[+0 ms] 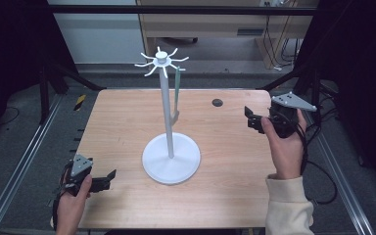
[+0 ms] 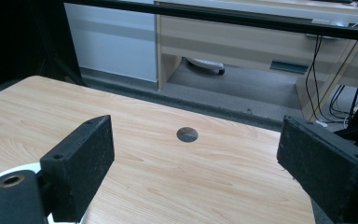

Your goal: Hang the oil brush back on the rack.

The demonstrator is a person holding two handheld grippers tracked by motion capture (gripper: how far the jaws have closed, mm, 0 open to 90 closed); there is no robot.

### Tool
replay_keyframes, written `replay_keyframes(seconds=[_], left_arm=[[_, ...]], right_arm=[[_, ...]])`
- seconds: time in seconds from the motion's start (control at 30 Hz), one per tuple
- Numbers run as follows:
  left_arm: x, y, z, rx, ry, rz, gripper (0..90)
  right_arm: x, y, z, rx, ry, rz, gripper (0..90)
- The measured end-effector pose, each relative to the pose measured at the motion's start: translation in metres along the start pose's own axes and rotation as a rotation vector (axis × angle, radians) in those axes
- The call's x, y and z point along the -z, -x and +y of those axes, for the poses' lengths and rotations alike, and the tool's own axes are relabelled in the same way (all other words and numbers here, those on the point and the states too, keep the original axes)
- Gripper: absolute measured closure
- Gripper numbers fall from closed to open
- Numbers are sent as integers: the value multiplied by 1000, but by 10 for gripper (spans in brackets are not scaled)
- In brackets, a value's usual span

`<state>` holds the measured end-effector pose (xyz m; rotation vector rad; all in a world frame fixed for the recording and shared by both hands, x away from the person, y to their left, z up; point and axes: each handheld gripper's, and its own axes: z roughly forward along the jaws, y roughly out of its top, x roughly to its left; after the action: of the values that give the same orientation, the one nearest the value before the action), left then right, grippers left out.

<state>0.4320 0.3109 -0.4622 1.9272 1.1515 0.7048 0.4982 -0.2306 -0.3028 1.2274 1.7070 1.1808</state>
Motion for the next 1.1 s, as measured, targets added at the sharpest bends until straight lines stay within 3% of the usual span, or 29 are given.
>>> replay_keyframes(seconds=[0.5, 1.1], left_arm=[[0, 0, 0, 1, 2, 8, 24], [-1, 1, 0, -9, 6, 18, 24]], right_arm=[[-21, 6, -22, -4, -56, -10, 117], [-53, -5, -53, 32, -147, 22, 114]])
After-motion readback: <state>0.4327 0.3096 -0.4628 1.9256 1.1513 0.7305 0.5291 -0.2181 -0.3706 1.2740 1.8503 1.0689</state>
